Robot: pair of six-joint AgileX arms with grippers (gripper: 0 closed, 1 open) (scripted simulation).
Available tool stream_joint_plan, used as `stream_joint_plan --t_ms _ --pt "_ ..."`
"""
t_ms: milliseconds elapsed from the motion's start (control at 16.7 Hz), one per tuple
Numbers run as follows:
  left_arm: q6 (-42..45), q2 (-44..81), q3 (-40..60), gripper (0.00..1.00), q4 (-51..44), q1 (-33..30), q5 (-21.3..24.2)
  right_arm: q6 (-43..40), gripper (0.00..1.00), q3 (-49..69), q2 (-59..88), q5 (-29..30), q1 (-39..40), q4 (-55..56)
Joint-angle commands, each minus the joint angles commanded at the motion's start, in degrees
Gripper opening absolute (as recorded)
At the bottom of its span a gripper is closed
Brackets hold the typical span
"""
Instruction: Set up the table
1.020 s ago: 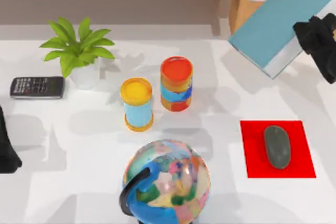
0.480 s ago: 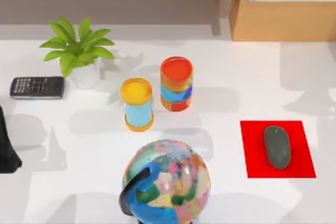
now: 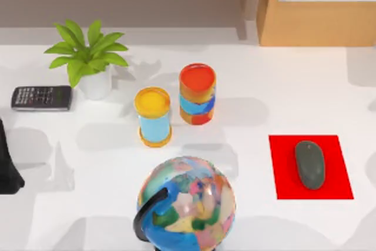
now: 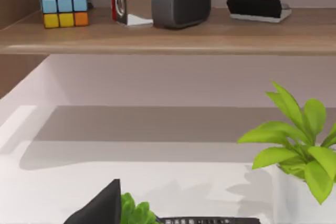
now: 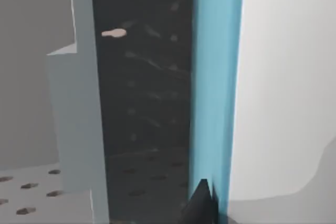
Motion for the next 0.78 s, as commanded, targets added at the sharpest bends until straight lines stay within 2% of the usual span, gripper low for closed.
stream_joint_plan --t_ms 780 --pt "0.00 0.00 0.00 1.00 0.00 0.00 0.00 0.66 0.00 6.39 5.29 2.10 2.10 -0.84"
